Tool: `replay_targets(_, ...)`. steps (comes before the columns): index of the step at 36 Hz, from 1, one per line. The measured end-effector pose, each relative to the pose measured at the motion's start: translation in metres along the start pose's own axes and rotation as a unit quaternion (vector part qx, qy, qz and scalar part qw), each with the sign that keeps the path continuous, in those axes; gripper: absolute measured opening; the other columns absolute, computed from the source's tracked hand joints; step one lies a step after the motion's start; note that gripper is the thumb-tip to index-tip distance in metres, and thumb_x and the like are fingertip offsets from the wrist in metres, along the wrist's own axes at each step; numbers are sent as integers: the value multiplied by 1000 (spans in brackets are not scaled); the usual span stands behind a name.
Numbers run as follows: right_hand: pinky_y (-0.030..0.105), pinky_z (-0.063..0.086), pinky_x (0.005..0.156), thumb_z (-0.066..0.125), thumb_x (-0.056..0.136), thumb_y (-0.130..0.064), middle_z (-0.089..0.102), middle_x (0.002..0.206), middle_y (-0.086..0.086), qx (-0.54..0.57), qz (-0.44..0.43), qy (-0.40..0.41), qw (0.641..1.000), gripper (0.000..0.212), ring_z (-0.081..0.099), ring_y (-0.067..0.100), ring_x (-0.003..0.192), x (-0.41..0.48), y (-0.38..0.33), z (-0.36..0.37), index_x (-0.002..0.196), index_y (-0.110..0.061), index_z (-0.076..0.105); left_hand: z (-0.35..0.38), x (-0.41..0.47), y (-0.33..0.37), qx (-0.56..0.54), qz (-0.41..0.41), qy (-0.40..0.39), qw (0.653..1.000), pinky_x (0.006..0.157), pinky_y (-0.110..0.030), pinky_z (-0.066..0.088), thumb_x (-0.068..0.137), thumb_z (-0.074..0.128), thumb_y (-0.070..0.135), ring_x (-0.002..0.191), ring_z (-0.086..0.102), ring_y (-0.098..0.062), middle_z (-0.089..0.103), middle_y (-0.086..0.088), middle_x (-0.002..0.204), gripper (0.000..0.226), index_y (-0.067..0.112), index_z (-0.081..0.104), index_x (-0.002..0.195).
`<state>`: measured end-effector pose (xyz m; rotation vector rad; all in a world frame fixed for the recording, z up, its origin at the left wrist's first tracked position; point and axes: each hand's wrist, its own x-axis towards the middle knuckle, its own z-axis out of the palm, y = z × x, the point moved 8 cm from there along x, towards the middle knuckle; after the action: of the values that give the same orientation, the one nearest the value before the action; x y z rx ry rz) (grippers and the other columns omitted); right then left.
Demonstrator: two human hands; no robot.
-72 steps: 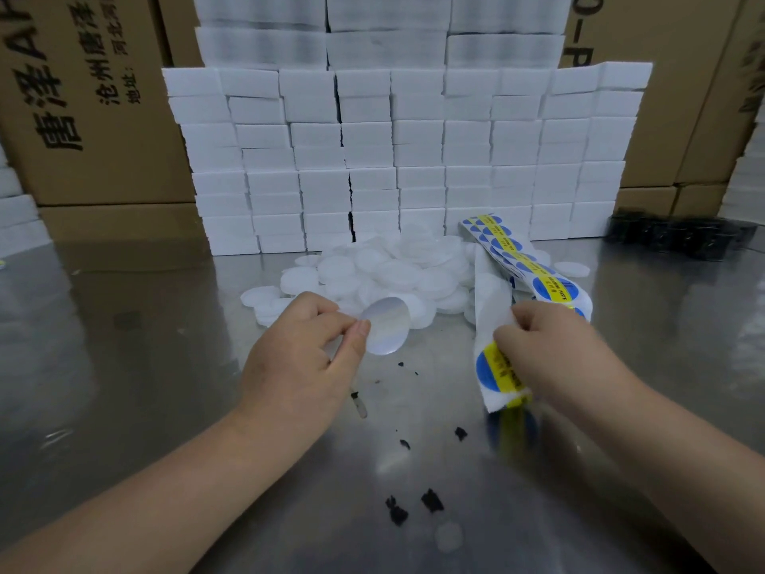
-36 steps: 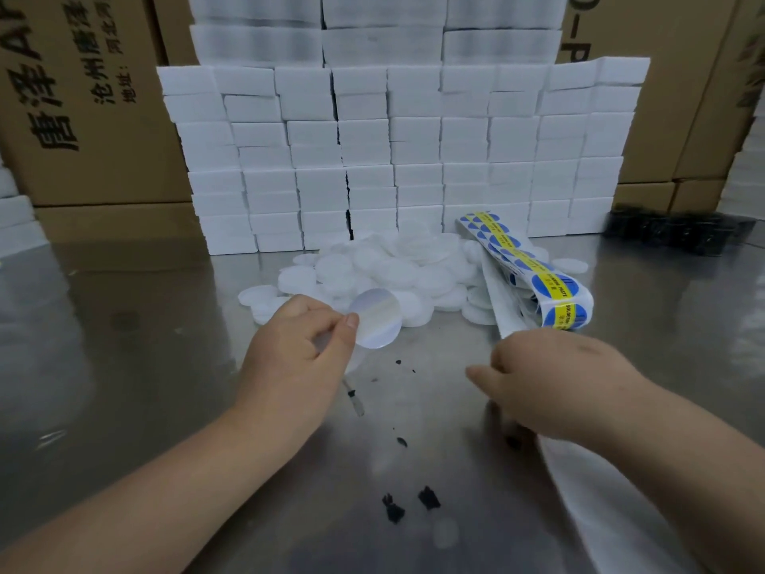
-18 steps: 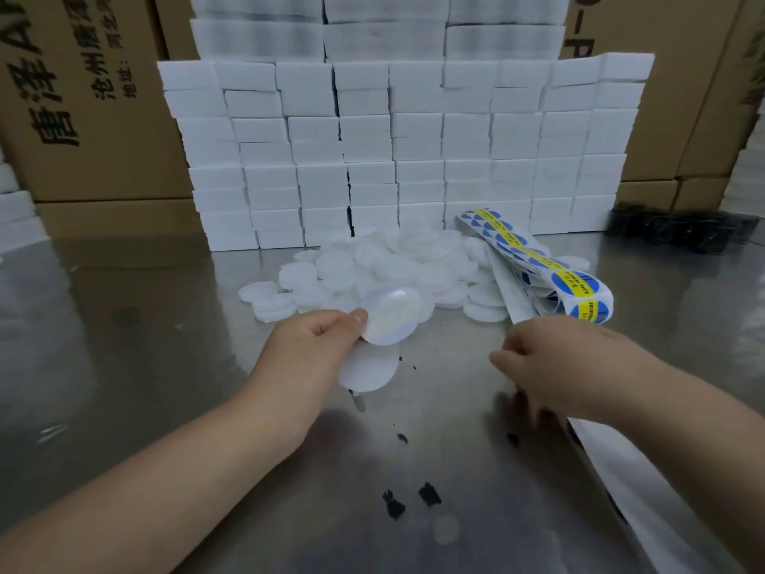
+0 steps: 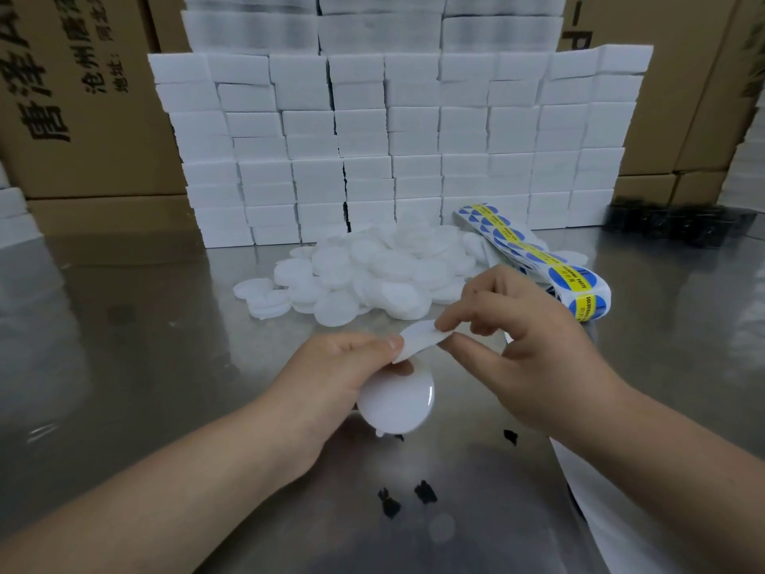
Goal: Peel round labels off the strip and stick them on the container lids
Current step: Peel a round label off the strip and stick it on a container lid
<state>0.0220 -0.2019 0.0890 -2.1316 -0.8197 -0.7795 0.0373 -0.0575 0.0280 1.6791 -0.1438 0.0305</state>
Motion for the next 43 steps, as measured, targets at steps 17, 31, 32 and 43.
replay_targets(17, 14, 42, 54, 62, 80, -5, 64, 61, -3, 302, 236, -81, 920, 22, 57, 5, 53, -11, 27, 33, 83, -26, 67, -17, 6, 6, 12, 59, 78, 995, 65, -22, 48, 83, 57, -3, 72, 63, -9, 68, 6, 86, 44, 37, 52, 100)
replay_targets(31, 33, 44, 64, 64, 79, -6, 61, 59, -4, 271, 217, -77, 934, 23, 51, 17, 59, -11, 29, 39, 84, -28, 61, -6, 9, -8, -73, -25, 17, 997, 54, -20, 51, 85, 55, 4, 73, 68, -11, 73, -2, 88, 26, 24, 66, 98)
replay_targets(32, 33, 44, 64, 64, 79, -7, 61, 59, -5, 265, 213, -77, 937, 23, 51, 18, 59, -11, 28, 39, 85, -29, 61, -4, 9, -8, -82, -32, 10, 996, 53, -20, 50, 86, 54, 4, 70, 68, -9, 73, -2, 87, 27, 24, 66, 99)
replay_targets(43, 17, 46, 60, 63, 80, -6, 67, 65, -9, 285, 220, -49, 932, 39, 59, 7, 63, -10, 29, 34, 98, -38, 52, -8, 5, 3, -30, 38, 51, 998, 51, -21, 52, 89, 39, -9, 59, 63, -9, 69, 6, 84, 47, 30, 65, 82)
